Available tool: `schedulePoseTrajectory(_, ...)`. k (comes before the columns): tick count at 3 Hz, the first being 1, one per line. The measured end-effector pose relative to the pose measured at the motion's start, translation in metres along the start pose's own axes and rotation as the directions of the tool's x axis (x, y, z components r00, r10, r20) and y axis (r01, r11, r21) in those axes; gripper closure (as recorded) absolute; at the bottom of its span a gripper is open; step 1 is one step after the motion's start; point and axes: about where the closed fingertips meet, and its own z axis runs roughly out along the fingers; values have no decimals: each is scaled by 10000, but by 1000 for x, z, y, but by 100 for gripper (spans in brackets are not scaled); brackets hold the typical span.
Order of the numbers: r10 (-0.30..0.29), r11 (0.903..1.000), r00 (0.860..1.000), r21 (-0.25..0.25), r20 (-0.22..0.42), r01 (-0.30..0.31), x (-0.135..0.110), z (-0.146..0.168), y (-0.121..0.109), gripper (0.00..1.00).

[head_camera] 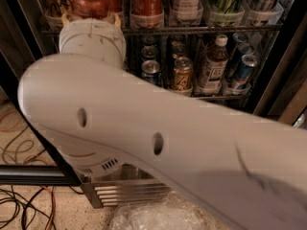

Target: Pick coke can from top shelf of fridge

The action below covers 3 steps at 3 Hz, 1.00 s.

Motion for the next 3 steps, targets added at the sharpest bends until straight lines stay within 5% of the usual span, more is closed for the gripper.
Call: schedulePoseTrajectory(3,664,9968,9900,-356,-1242,-714,70,-28,-34,100)
